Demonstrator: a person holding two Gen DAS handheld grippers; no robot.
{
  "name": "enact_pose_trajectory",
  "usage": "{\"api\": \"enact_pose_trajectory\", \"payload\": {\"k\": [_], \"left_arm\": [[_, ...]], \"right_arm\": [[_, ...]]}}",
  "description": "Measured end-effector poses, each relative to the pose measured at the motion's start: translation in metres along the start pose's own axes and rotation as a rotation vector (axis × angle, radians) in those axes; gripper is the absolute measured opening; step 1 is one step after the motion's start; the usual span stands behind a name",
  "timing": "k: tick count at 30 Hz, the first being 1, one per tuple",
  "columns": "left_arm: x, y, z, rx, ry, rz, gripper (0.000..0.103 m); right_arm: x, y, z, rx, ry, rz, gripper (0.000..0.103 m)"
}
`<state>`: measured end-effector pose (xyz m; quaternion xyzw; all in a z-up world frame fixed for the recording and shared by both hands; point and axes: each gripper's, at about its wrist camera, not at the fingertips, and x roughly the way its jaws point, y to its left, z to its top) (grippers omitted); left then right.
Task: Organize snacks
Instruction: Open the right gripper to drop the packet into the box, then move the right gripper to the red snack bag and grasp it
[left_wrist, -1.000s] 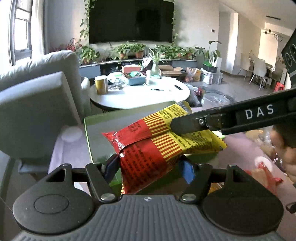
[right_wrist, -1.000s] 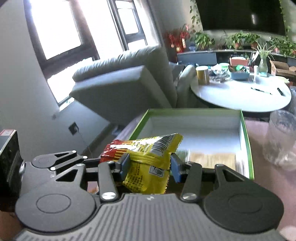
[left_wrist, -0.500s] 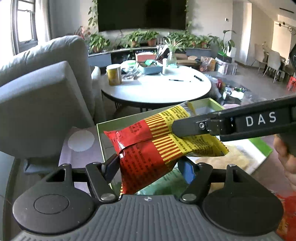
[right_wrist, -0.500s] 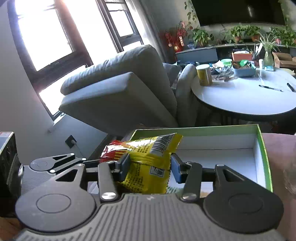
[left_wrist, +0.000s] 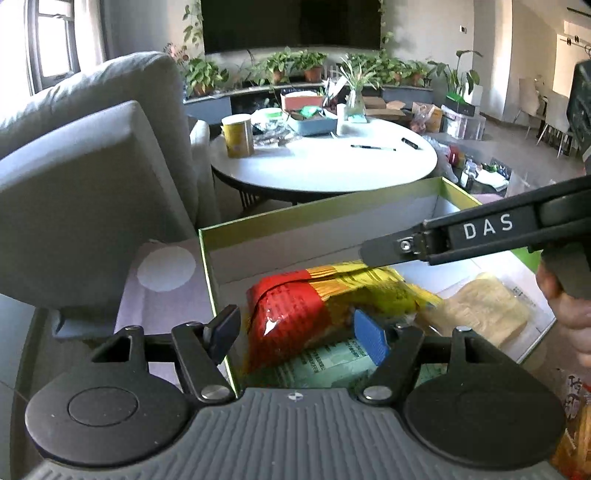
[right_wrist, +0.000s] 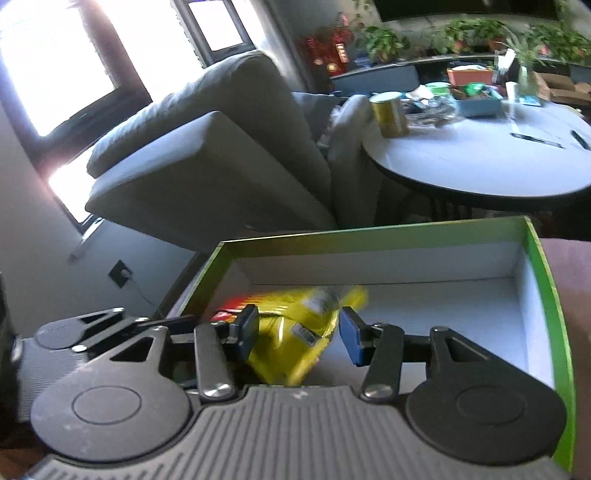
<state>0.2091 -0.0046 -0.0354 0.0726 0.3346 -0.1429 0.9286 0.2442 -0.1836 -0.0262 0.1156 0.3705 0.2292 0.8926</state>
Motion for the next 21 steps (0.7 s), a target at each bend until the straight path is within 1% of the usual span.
{"api": "enact_pose_trajectory", "payload": {"k": [3, 4, 5, 6, 9, 12, 14, 18, 21], "left_arm": [[-0.009, 0.0, 0.0, -0.011, -0.01, 0.005, 0.067], [-0.013, -0.001, 0.0, -0.016, -0.014, 0.01, 0.07], [-0.017, -0.001, -0.001, -0.023, -0.02, 0.021, 0.076], [-0.023, -0.002, -0.002, -0.029, -0.031, 0.03, 0.08], [-0.04, -0.003, -0.004, -0.044, -0.057, 0.028, 0.082], [-0.056, -0.005, -0.007, -0.063, -0.08, 0.024, 0.085], [-0.066, -0.008, -0.009, -0.069, -0.092, 0.018, 0.086], [-0.086, -0.02, -0.018, -0.067, -0.109, -0.004, 0.086], [-0.1, -0.034, -0.027, -0.054, -0.121, -0.036, 0.087]], "right_arm": [[-0.011, -0.002, -0.001, 0.012, -0.002, -0.021, 0.066], [-0.017, -0.002, -0.002, 0.011, -0.008, -0.028, 0.066], [-0.022, -0.002, -0.002, 0.008, -0.013, -0.036, 0.066], [-0.027, -0.001, -0.002, 0.002, -0.015, -0.05, 0.066], [-0.051, 0.006, -0.007, -0.027, -0.024, -0.079, 0.066], [-0.07, 0.011, -0.014, -0.068, -0.041, -0.087, 0.066], [-0.084, 0.013, -0.022, -0.086, -0.052, -0.093, 0.066], [-0.102, 0.014, -0.034, -0.107, -0.061, -0.096, 0.066], [-0.117, 0.012, -0.044, -0.109, -0.064, -0.105, 0.066]]}}
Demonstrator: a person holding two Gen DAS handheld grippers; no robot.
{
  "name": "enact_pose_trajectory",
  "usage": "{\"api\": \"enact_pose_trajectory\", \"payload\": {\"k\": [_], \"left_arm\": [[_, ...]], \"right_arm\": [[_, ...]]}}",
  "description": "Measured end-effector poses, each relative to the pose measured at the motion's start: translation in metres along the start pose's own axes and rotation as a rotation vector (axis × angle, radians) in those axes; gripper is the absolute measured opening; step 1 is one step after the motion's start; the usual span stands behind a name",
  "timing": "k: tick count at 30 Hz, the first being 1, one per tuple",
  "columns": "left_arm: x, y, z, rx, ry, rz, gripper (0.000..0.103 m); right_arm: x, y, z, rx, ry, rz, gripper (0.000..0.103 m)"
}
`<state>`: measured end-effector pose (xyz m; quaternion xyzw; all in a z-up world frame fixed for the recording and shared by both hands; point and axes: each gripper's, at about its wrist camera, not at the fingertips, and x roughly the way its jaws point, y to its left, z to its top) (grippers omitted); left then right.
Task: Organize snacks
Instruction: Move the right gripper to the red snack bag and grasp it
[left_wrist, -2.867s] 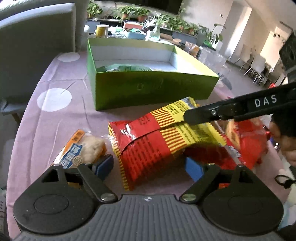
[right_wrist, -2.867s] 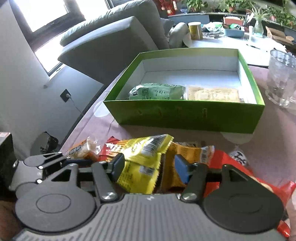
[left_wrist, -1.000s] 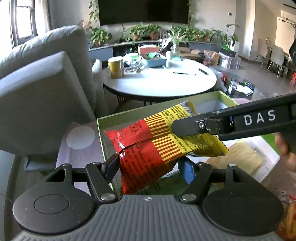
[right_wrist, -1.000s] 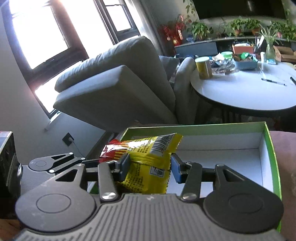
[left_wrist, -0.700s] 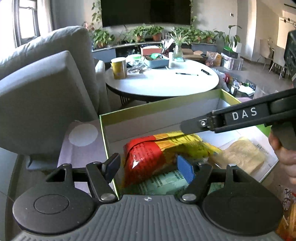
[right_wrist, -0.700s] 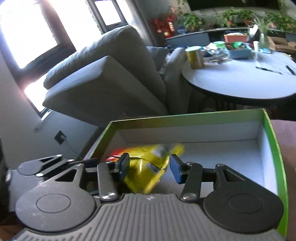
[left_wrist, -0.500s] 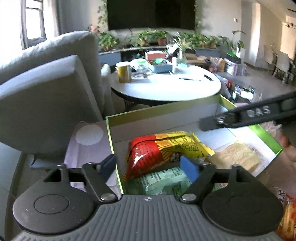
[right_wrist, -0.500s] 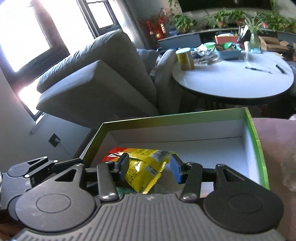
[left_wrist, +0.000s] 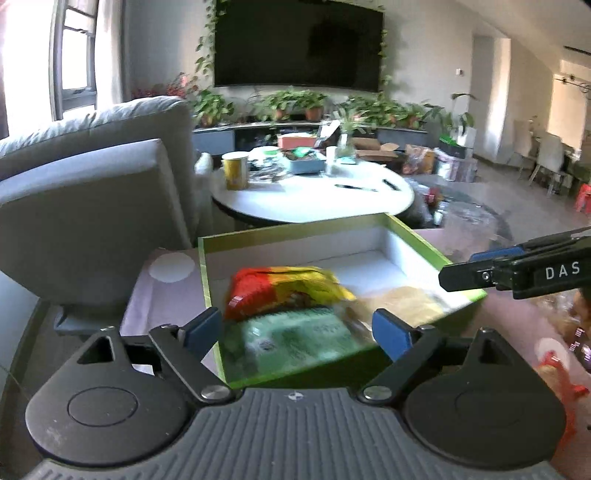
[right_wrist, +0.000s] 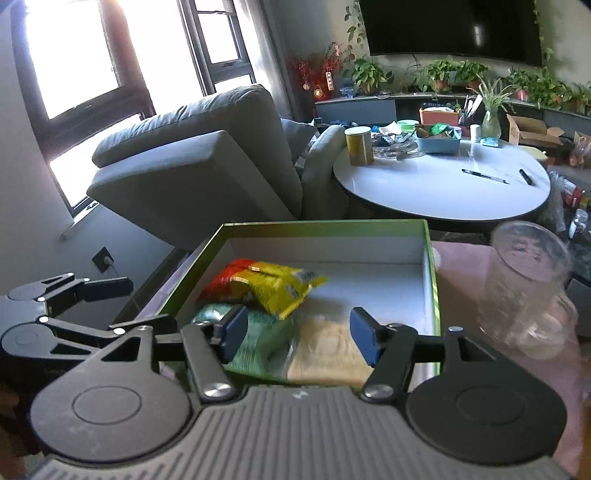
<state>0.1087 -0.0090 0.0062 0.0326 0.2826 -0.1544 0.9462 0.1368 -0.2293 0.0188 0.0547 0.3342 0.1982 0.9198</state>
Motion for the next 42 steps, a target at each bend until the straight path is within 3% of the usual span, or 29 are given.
{"api": "enact_pose_trajectory", "payload": {"k": [19, 27, 34, 38, 39, 41, 42], "left_arm": [[-0.023, -0.104, -0.053, 0.117, 0.121, -0.264, 0.088], [-0.011, -0.138, -0.062, 0.184, 0.185, -0.356, 0.088], [0.003, -0.148, -0.07, 0.204, 0.243, -0.369, 0.088], [0.005, -0.148, -0.07, 0.195, 0.264, -0.418, 0.074], [0.003, -0.148, -0.069, 0.202, 0.262, -0.421, 0.068], [-0.002, -0.148, -0.068, 0.217, 0.242, -0.424, 0.061], [-0.005, -0.148, -0.066, 0.224, 0.234, -0.421, 0.061]], "right_arm": [[-0.071, -0.054, -0.093, 0.169, 0.061, -0.081, 0.066], [-0.06, -0.069, -0.107, 0.256, 0.116, -0.026, 0.066], [-0.047, -0.077, -0.111, 0.274, 0.161, 0.046, 0.068], [-0.041, -0.068, -0.11, 0.238, 0.178, 0.043, 0.068], [-0.041, -0.066, -0.109, 0.229, 0.177, 0.039, 0.066], [-0.043, -0.062, -0.107, 0.229, 0.182, 0.071, 0.043], [-0.045, -0.059, -0.106, 0.229, 0.174, 0.071, 0.042]]}}
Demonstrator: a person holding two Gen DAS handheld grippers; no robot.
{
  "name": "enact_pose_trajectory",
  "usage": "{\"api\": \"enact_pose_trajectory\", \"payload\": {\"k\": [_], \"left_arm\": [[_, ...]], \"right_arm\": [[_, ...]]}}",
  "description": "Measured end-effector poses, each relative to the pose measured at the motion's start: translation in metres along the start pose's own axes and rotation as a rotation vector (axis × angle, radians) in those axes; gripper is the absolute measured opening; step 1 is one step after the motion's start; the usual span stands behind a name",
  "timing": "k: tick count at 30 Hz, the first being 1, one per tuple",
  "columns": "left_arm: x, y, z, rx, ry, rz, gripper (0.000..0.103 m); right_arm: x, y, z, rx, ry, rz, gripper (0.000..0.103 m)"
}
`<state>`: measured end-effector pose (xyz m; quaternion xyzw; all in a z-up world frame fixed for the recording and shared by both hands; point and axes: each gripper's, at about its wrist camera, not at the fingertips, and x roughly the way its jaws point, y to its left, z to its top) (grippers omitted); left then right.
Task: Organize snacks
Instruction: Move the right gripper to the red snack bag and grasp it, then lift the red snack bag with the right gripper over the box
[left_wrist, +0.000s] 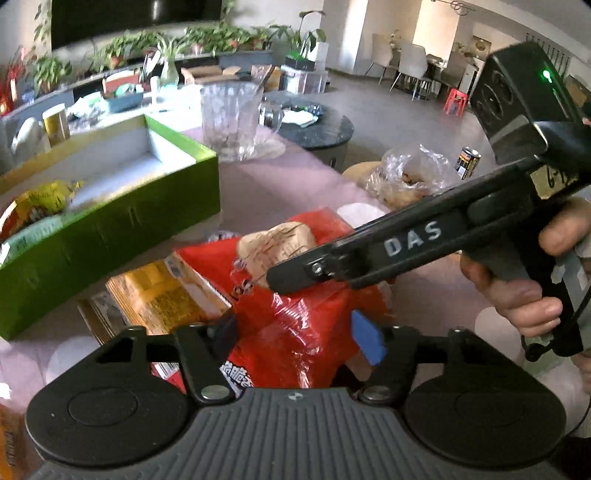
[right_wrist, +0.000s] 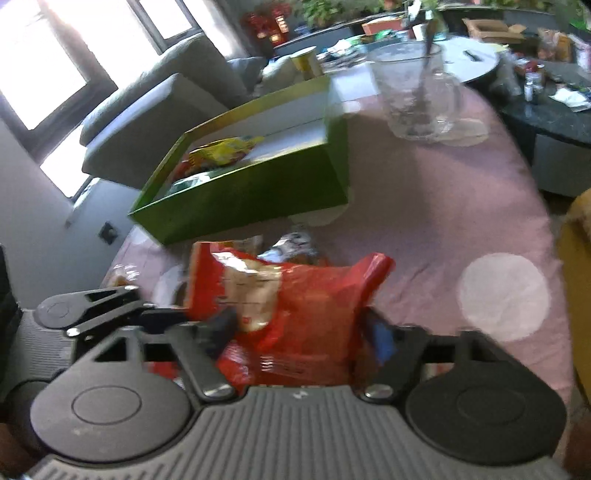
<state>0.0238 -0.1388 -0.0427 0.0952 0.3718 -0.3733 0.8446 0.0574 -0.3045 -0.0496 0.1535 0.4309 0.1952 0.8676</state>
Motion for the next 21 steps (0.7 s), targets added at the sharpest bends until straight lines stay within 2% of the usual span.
{"api": "enact_pose_trajectory", "payload": {"k": [5, 14, 21], "left_arm": [[-0.012, 0.002, 0.004, 0.015, -0.047, 0.025, 0.061], [-0.031, 0.019, 0.023, 0.007, -0.137, 0.114, 0.061], [-0.036, 0.039, 0.058, 0.014, -0.197, 0.205, 0.061]], "right_arm": [[-0.008, 0.02, 0.007, -0.056, -0.052, 0.0, 0.033], [-0.013, 0.039, 0.03, -0.089, -0.127, 0.028, 0.032], [-0.011, 0.06, 0.067, -0.162, -0.21, 0.044, 0.032]]}}
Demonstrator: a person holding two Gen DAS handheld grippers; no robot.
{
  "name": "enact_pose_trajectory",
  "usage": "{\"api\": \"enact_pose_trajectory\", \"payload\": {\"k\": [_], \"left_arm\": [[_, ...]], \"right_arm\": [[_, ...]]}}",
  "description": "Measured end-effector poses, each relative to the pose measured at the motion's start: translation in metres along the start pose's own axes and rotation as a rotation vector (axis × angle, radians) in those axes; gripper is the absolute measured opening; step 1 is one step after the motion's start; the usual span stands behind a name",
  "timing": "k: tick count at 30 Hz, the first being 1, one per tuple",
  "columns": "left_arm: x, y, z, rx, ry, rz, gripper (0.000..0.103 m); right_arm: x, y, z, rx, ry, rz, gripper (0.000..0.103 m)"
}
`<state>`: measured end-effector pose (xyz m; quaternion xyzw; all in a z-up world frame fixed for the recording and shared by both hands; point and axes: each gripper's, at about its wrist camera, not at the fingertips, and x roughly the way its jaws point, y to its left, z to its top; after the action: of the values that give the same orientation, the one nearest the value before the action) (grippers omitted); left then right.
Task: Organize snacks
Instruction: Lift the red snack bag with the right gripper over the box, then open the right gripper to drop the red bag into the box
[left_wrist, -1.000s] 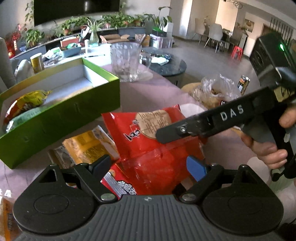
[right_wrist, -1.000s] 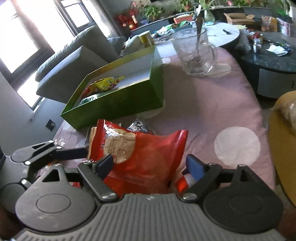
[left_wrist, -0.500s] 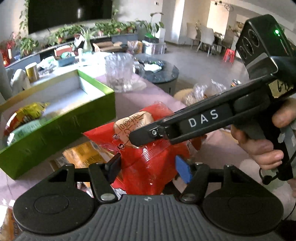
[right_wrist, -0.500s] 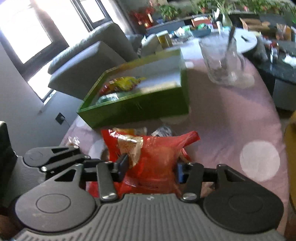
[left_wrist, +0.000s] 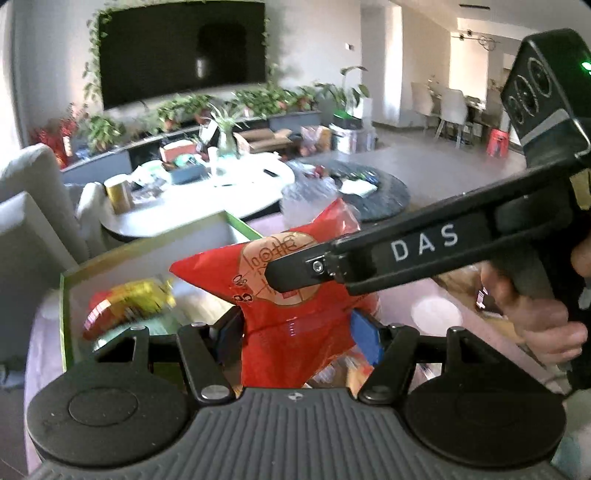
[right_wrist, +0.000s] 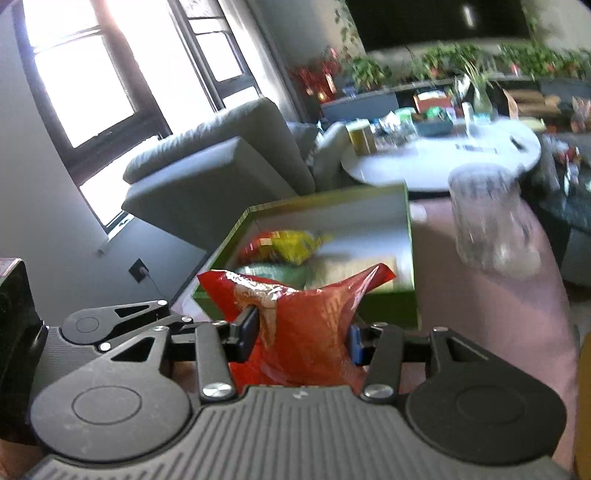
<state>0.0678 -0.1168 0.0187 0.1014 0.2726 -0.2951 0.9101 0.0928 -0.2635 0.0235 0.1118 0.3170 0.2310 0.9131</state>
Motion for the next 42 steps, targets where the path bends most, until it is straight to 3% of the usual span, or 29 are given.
{"api": "enact_pose_trajectory", "payload": {"k": [8, 15, 30, 42], "left_arm": [[0.03, 0.029, 0.033, -0.007, -0.011, 0.059, 0.061], [0.07, 0.061, 0.047, -0.048, 0.008, 0.082, 0.061], [0.145, 0.093, 0.046, -0.076, 0.109, 0.092, 0.061], [0.14, 0.099, 0.037, -0.096, 0.131, 0.163, 0.071]], "right_arm": [[0.026, -0.009, 0.035, -0.022, -0.058, 0.0, 0.032], [0.062, -0.024, 0.058, -0.033, -0.057, -0.007, 0.032], [0.125, -0.062, 0.064, 0.072, -0.003, -0.025, 0.032], [0.13, -0.077, 0.062, 0.147, 0.005, -0.064, 0.033]]}}
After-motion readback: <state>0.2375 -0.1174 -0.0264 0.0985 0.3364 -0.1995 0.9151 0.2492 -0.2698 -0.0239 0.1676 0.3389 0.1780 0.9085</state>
